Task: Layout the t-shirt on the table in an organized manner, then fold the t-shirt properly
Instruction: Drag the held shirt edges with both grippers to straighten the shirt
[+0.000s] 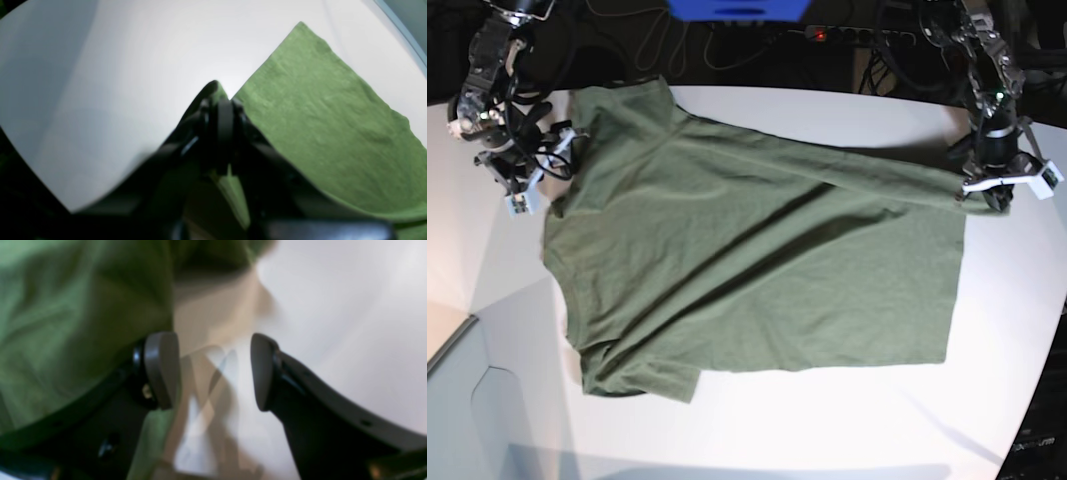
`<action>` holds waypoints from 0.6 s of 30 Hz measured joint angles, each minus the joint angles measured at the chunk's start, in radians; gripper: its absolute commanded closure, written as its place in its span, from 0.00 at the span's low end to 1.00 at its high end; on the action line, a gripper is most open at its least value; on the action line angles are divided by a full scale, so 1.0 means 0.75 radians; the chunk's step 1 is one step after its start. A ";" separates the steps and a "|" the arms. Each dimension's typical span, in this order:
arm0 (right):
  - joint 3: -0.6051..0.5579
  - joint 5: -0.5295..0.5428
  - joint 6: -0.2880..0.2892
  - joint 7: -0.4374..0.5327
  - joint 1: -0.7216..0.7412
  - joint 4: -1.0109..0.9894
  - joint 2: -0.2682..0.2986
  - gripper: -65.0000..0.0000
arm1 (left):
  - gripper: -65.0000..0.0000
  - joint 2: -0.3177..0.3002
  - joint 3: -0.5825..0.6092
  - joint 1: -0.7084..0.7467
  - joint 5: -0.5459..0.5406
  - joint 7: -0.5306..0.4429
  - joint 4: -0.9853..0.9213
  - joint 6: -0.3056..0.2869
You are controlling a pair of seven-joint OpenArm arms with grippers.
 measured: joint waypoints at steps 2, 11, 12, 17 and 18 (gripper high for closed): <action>0.000 -0.003 0.001 -0.001 -0.001 0.003 -0.001 0.47 | 1.00 0.001 -0.001 0.001 -0.001 0.000 0.000 0.000; 0.001 -0.005 0.000 -0.010 -0.055 0.185 -0.037 0.47 | 1.00 -0.003 -0.008 0.000 -0.002 0.000 0.000 0.000; -0.014 -0.010 0.001 -0.015 -0.064 0.197 -0.036 0.47 | 1.00 -0.003 -0.008 0.001 -0.001 0.000 0.000 0.000; -0.081 -0.007 0.000 -0.018 -0.084 0.194 -0.037 0.47 | 1.00 -0.002 -0.001 0.000 -0.001 0.000 0.000 0.000; -0.083 -0.007 0.000 -0.008 -0.081 0.182 -0.037 0.47 | 1.00 -0.002 -0.001 0.000 -0.001 -0.001 0.000 0.000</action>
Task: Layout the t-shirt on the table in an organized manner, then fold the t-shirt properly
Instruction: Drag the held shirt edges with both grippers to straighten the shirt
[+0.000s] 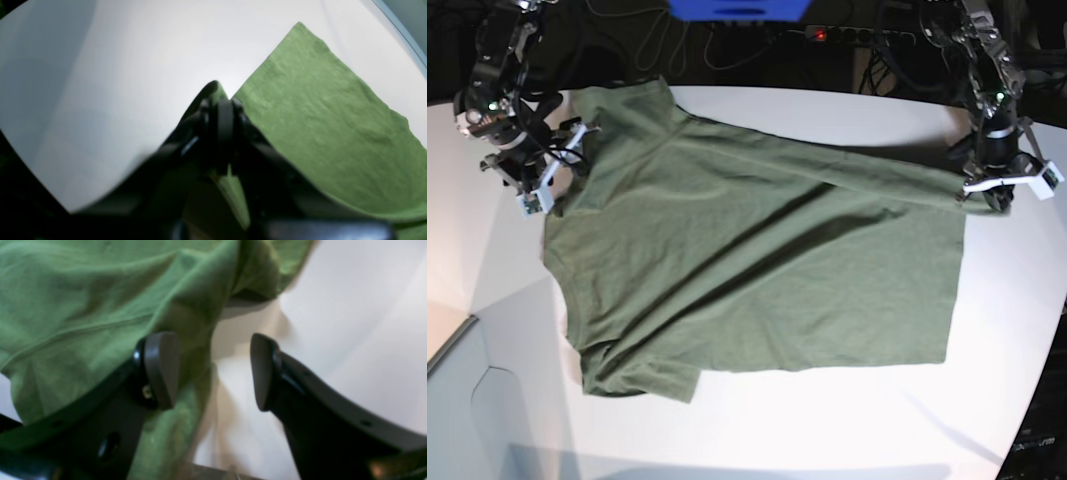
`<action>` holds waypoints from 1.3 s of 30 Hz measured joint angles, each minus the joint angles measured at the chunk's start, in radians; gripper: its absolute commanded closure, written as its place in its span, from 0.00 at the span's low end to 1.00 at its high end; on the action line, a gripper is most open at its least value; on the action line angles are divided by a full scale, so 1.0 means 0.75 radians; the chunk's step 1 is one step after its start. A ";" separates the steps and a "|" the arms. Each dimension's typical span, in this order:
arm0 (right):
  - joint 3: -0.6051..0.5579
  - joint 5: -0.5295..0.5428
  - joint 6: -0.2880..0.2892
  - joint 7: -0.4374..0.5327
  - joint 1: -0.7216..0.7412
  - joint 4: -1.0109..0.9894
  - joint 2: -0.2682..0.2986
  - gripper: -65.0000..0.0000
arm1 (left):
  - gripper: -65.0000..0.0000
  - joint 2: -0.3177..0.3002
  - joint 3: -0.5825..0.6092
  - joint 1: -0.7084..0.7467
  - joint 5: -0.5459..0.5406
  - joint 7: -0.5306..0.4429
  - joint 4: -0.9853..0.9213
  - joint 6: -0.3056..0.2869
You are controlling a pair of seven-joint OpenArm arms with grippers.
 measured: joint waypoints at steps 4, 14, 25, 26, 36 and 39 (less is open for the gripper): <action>-0.018 -0.001 0.001 -0.003 0.022 -0.083 -0.001 0.48 | 1.00 0.000 -0.001 0.001 0.001 0.000 0.000 0.001; -0.018 -0.002 0.001 0.003 0.063 -0.198 0.002 0.52 | 1.00 0.001 0.000 0.001 0.000 0.001 0.000 0.000; -0.015 -0.004 0.001 0.000 -0.022 -0.137 0.013 1.00 | 1.00 0.001 0.000 0.001 -0.002 0.001 0.000 0.000; -0.014 -0.005 0.001 0.001 -0.042 -0.110 0.016 1.00 | 1.00 0.000 0.000 0.005 0.000 0.001 0.000 0.000; 0.070 -0.002 0.001 -0.003 -0.147 0.182 -0.011 1.00 | 1.00 0.044 0.005 0.157 -0.001 0.001 0.097 -0.001; 0.096 -0.001 0.001 -0.011 -0.148 0.176 -0.021 1.00 | 1.00 0.056 -0.001 0.160 0.000 0.001 0.094 0.001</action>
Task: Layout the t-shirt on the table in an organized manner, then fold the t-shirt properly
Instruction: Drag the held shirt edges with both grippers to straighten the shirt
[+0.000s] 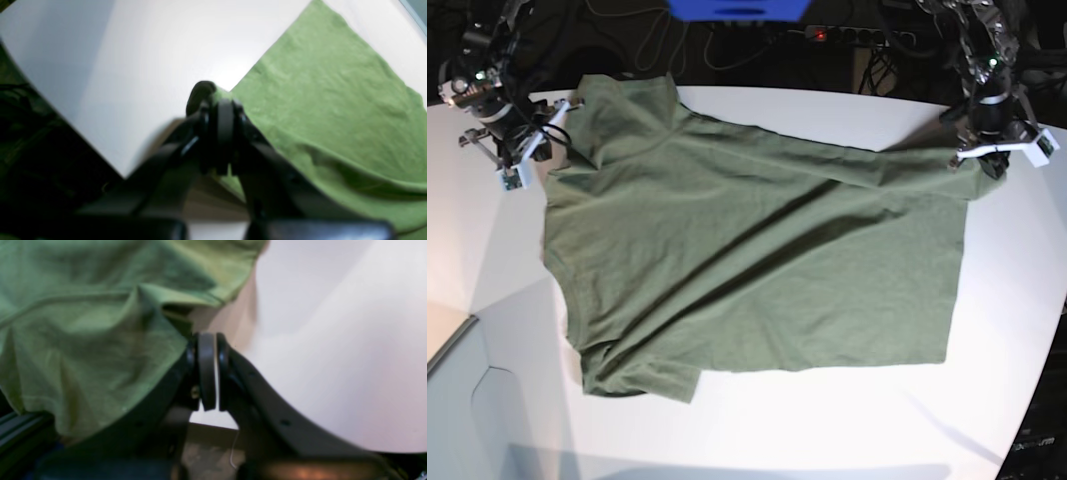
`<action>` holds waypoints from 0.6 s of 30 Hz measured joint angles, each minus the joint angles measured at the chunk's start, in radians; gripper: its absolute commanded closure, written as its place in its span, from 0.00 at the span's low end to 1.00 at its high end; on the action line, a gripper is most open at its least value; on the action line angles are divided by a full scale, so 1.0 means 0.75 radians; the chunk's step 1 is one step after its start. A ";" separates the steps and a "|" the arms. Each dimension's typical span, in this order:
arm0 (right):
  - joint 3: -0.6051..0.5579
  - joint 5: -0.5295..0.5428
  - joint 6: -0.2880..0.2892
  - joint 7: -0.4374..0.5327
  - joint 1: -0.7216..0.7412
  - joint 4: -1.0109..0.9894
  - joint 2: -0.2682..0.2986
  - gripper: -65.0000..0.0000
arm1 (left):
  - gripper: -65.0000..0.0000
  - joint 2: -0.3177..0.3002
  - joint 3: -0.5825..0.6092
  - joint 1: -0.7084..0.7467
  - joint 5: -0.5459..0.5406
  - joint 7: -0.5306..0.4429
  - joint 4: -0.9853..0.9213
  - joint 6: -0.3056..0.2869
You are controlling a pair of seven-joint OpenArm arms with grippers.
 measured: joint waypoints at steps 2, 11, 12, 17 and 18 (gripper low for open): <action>-0.009 0.001 -0.001 0.004 -0.005 0.001 0.003 1.00 | 1.00 0.003 0.001 0.000 -0.001 0.000 -0.001 -0.001; -0.018 0.001 0.000 0.003 -0.014 0.000 -0.020 0.54 | 1.00 0.003 0.001 -0.001 0.000 -0.001 -0.001 -0.001; -0.018 0.001 0.000 0.004 -0.014 0.000 -0.019 0.48 | 1.00 0.003 0.001 -0.001 0.000 0.000 -0.001 -0.001; -0.017 0.001 -0.001 0.009 -0.006 -0.053 -0.019 0.37 | 1.00 0.003 0.001 -0.001 0.000 0.000 -0.001 -0.001; -0.018 0.003 0.000 0.006 -0.003 -0.081 -0.019 0.37 | 1.00 0.003 0.001 -0.001 0.000 -0.001 -0.001 -0.001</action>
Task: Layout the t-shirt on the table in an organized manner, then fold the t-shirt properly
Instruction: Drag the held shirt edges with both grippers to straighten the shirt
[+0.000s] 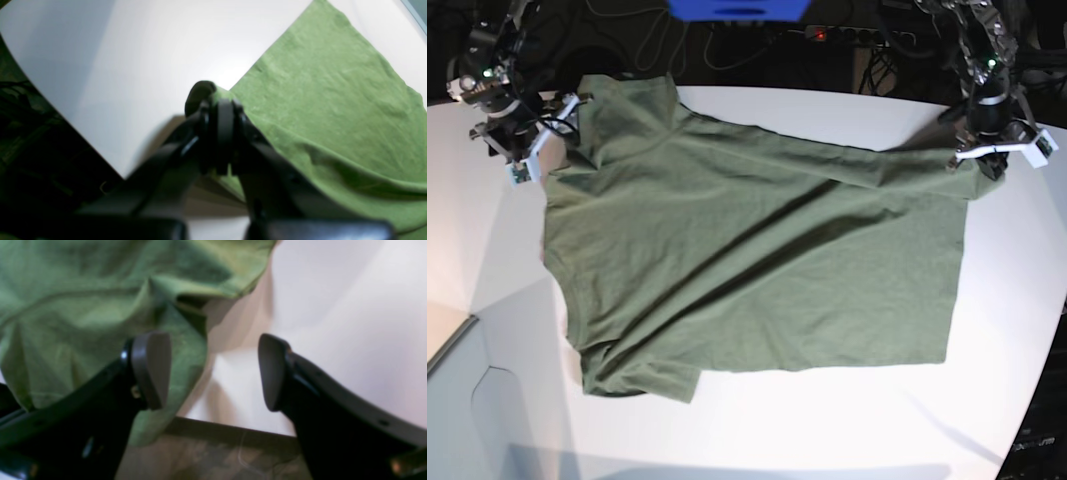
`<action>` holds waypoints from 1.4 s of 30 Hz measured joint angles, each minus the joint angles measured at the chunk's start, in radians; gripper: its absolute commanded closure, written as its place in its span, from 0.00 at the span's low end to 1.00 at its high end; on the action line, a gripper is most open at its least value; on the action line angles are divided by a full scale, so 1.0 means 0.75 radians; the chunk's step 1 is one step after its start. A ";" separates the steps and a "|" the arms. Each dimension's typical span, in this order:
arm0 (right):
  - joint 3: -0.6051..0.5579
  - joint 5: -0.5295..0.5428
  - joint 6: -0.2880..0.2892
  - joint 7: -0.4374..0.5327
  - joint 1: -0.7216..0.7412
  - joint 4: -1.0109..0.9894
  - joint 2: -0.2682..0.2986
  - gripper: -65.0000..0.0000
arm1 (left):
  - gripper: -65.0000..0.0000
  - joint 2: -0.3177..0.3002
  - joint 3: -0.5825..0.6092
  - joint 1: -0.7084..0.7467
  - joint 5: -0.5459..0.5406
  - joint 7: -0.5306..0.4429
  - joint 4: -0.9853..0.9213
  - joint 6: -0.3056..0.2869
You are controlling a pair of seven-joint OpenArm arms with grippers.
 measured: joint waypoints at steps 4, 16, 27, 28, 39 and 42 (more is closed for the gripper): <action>-0.001 -0.002 0.000 -0.006 0.045 -0.096 0.003 0.37 | 1.00 0.000 0.000 0.000 0.000 0.000 0.000 0.000; -0.034 -0.004 -0.001 0.008 0.109 -0.213 0.006 0.37 | 1.00 0.000 0.000 -0.001 0.000 0.000 0.000 0.000; -0.102 -0.002 -0.001 0.009 0.110 -0.215 0.008 0.74 | 1.00 0.000 0.000 0.000 0.000 0.000 0.000 0.000; -0.110 -0.003 -0.001 0.008 0.109 -0.215 0.013 0.82 | 1.00 0.000 0.000 0.000 0.000 0.000 0.000 0.000; -0.061 0.003 0.000 0.012 0.037 -0.136 0.053 1.00 | 1.00 0.015 -0.001 0.001 -0.001 0.001 0.004 0.000; 0.022 -0.007 0.001 0.001 -0.005 -0.031 0.039 1.00 | 1.00 0.019 0.000 0.006 -0.001 0.001 0.005 0.000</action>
